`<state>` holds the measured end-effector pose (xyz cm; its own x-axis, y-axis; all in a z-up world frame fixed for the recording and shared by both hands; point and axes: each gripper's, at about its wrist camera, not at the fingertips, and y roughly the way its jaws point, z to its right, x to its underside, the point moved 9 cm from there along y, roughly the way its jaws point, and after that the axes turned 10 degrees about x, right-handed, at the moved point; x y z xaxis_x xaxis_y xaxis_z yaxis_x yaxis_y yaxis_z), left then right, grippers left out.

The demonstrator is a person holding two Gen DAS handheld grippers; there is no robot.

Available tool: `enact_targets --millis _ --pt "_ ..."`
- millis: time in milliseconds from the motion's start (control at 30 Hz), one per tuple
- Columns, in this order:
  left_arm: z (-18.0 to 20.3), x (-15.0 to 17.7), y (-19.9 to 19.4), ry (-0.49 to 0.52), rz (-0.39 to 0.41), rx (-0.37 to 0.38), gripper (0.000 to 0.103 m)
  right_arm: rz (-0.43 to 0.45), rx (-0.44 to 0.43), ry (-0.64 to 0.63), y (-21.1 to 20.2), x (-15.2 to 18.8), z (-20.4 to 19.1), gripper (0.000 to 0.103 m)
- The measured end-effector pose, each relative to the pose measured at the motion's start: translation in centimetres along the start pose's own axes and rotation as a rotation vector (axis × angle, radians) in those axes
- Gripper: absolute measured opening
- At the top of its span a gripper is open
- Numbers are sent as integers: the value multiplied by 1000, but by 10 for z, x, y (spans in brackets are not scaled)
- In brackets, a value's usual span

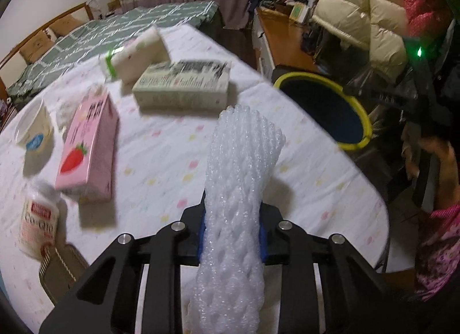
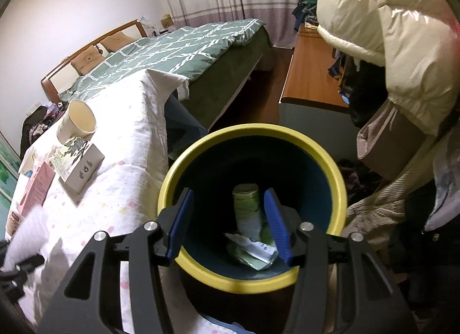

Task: Collect trash
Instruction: 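Grasp the white foam netting with the left gripper and drop it into the bin, then move both tools back over the table toward the pink milk carton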

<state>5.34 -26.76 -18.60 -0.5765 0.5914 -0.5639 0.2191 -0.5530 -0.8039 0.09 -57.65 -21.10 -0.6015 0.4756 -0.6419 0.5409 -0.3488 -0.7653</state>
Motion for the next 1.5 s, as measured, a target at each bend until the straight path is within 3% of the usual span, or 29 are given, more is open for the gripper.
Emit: enact_targets --millis 300,533,833,1000,1167,1333,1500 --pt "54 -65 16 103 28 72 26 26 58 10 -15 3 37 50" --pt "115 -115 66 180 -7 146 26 34 115 35 -26 11 72 50" --pt "160 -145 138 193 -78 185 31 21 149 81 -29 21 105 53" --pt "163 -152 160 186 -73 154 40 12 156 89 -29 25 110 53" --pt "159 -159 170 163 -58 147 72 10 161 91 -31 26 112 53" --pt "150 -161 159 141 -27 160 77 9 164 88 -33 26 112 53" --pt "133 -160 114 120 36 152 81 7 156 77 -34 26 103 53"
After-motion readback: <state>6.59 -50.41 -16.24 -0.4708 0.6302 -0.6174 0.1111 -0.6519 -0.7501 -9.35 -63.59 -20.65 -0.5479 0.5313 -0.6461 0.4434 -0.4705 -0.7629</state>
